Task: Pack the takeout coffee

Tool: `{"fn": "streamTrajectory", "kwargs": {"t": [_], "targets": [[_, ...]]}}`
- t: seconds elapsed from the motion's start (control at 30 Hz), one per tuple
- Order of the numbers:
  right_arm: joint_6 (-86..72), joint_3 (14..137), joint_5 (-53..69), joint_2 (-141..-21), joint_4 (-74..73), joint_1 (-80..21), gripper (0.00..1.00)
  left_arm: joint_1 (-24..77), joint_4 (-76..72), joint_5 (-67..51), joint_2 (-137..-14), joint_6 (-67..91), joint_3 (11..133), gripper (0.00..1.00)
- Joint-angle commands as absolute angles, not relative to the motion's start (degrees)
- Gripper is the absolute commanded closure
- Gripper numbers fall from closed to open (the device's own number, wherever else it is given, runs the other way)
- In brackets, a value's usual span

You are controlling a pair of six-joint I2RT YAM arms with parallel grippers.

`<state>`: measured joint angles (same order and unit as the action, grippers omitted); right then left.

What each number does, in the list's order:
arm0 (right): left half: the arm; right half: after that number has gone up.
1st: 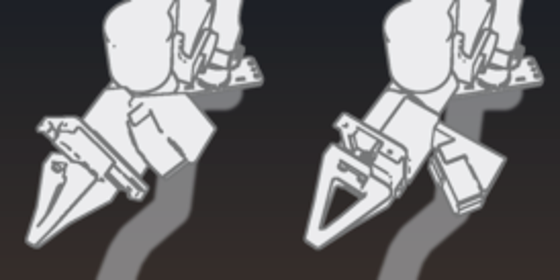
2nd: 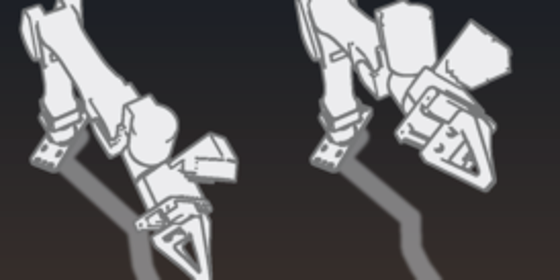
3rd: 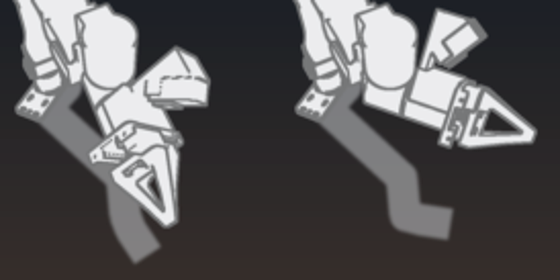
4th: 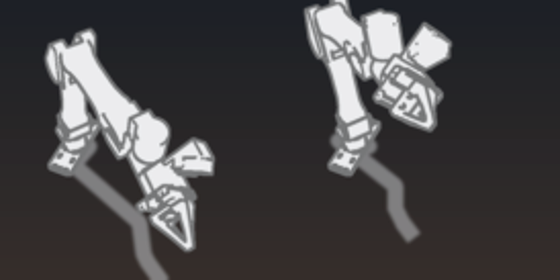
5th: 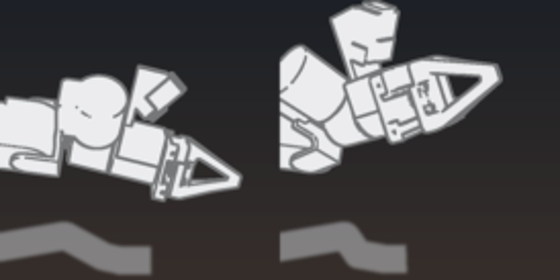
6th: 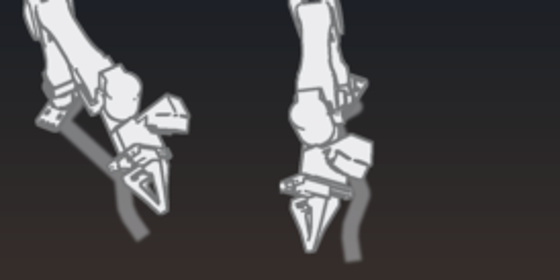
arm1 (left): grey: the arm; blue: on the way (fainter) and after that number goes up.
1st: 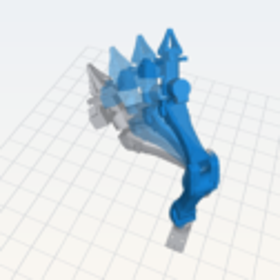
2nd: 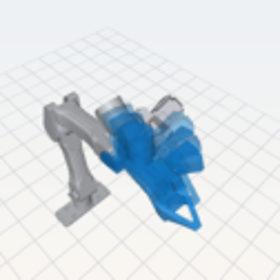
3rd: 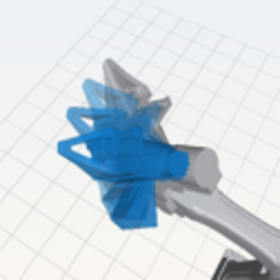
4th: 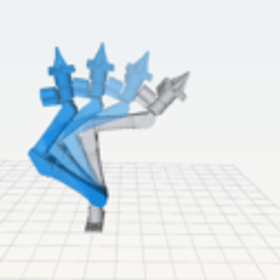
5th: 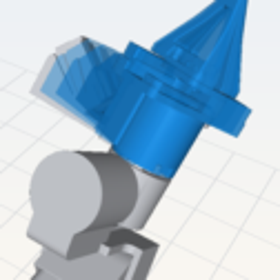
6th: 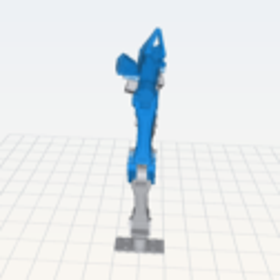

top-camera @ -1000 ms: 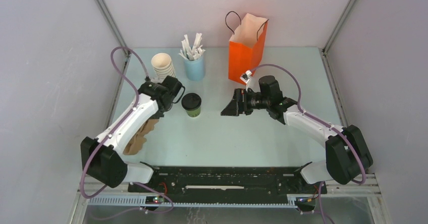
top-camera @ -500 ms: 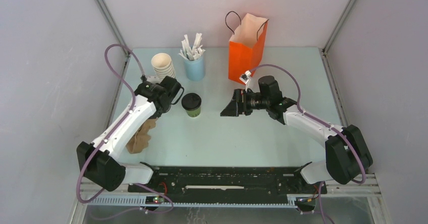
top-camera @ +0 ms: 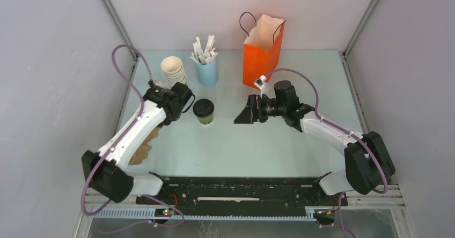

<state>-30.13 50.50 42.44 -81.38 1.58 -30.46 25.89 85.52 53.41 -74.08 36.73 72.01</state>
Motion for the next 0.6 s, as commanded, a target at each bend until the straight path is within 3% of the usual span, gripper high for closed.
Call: {"fn": "streamTrajectory", "kwargs": {"t": [0.0,0.17,0.27,0.43,0.57], "targets": [[-31.0,50.4,43.6,-82.4,4.7,-30.8,0.03,28.3,87.7,58.1,-80.7,39.5,75.2,1.00],[-30.5,50.4,43.2,-81.7,3.5,-30.6,0.03,24.4,88.6,60.5,-74.4,36.2,82.5,1.00],[-31.1,50.4,43.8,-82.4,4.7,-30.7,0.04,25.3,86.1,58.3,-81.2,38.9,73.1,1.00],[-30.7,50.4,43.5,-82.2,3.9,-30.5,0.04,26.4,88.6,59.9,-80.2,35.8,84.3,1.00],[-31.5,50.4,44.1,-82.7,5.2,-30.6,0.04,26.8,88.5,61.4,-86.5,37.4,77.0,1.00]]}}
